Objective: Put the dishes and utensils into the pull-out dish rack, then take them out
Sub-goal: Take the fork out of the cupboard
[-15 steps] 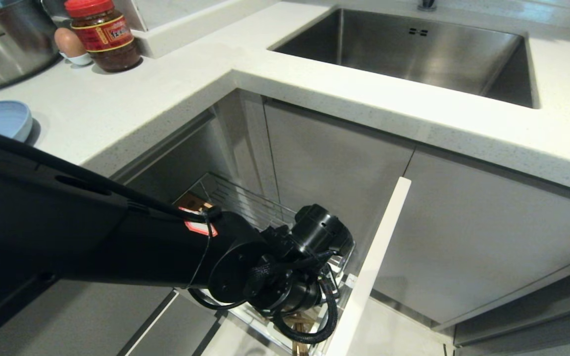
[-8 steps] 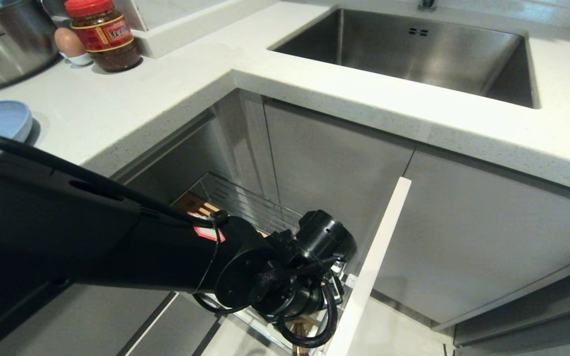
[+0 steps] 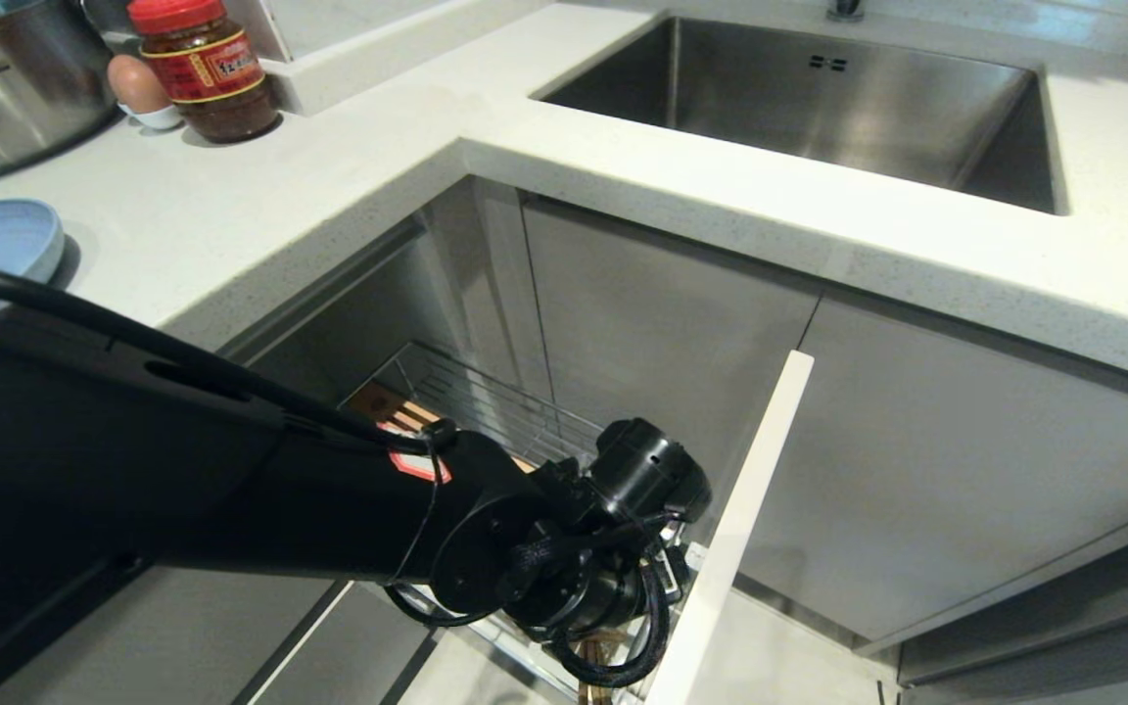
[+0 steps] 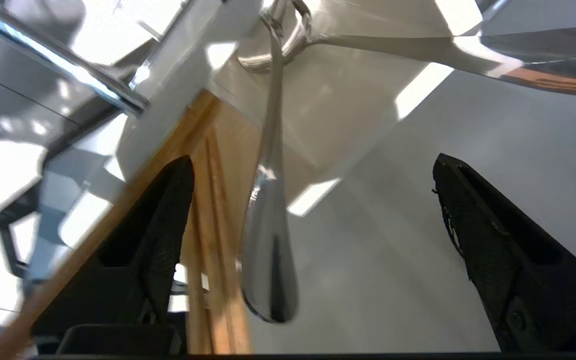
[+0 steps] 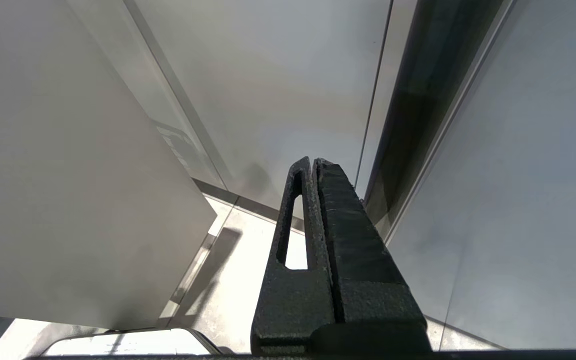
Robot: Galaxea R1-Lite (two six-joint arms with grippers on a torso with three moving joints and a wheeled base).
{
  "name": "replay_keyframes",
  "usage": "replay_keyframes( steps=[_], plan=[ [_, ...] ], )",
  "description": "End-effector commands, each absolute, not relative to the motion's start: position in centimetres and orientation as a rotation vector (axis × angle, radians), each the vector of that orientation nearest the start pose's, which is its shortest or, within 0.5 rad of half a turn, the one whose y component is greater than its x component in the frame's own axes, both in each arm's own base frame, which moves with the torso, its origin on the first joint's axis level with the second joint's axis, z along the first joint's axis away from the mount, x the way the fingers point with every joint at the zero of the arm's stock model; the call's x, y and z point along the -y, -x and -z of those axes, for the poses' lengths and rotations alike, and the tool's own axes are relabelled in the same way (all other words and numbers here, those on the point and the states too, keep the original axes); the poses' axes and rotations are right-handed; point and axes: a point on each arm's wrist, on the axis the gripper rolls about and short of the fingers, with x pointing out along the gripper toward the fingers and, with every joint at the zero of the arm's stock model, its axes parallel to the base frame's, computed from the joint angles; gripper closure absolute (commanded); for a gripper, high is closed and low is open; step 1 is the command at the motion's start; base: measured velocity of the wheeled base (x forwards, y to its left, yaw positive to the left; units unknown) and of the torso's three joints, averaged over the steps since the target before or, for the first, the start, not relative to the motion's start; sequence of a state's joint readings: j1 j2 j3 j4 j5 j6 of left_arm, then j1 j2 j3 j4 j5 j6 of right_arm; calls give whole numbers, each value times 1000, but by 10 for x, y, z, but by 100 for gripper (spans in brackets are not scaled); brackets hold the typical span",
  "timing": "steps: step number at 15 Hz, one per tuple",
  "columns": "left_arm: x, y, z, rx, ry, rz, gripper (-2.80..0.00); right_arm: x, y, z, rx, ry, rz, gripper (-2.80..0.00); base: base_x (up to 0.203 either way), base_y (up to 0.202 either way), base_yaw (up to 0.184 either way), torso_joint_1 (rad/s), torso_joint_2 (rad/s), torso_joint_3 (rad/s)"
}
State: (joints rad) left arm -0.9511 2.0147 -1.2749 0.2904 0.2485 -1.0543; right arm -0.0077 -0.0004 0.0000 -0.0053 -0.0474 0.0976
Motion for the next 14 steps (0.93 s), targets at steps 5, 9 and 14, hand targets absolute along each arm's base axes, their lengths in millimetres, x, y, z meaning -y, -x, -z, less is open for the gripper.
replay_keyframes(
  steps=[5,9,14],
  plan=[
    [293,-212,-122,-1062,376,116,-280,1,23,-76,13,-98,55,0,0,0,0,0,0,0],
    [293,-212,-121,-1065,381,110,-280,1,23,-76,13,-98,55,0,0,0,0,0,0,0],
    [294,-211,-120,-1068,375,111,0,1,23,-76,13,-98,55,0,0,0,0,0,0,0]
  ],
)
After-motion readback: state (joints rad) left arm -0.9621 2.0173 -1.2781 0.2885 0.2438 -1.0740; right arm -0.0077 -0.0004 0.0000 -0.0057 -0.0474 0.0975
